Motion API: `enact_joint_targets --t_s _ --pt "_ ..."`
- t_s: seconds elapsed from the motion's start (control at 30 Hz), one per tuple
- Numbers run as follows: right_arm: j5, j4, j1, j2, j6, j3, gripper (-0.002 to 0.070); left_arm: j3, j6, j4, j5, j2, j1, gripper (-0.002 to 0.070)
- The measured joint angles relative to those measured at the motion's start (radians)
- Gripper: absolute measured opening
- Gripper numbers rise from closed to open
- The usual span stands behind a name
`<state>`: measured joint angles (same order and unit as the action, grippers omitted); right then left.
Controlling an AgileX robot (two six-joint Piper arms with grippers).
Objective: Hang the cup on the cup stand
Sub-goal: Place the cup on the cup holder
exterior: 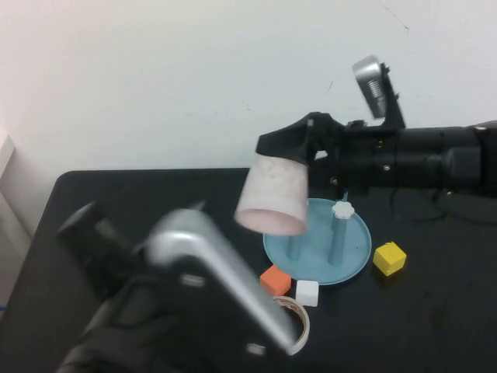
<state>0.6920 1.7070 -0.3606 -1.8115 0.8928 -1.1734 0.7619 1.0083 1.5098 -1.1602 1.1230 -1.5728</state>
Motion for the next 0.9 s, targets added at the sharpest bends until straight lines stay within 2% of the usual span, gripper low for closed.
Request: enact_joint_targets --t_s 0.07,0.17,0.3,0.53,0.67,0.9 --pt "0.002 0.000 0.023 0.000 0.126 0.000 0.0554 0.000 0.104 -0.079 -0.009 -0.057 -0.030 0.0083" --pt "0.015 0.000 0.057 0.000 0.311 0.000 0.0554 0.000 0.181 -0.181 -0.022 -0.143 -0.040 0.0024" --pt "0.008 0.000 0.081 0.000 0.549 0.000 0.0554 0.000 0.210 -0.264 -0.001 -0.295 -0.041 0.0004" --pt "-0.027 0.000 0.082 -0.016 1.073 -0.009 0.0554 0.000 0.210 -0.291 0.073 -0.490 -0.041 0.0000" --pt "-0.044 -0.001 0.082 -0.058 1.181 -0.045 0.0554 0.000 0.210 -0.297 0.073 -0.558 -0.041 0.0000" --pt "-0.122 -0.001 0.082 -0.174 1.208 -0.203 0.0554 0.000 0.200 -0.305 0.070 -0.590 -0.041 0.0000"
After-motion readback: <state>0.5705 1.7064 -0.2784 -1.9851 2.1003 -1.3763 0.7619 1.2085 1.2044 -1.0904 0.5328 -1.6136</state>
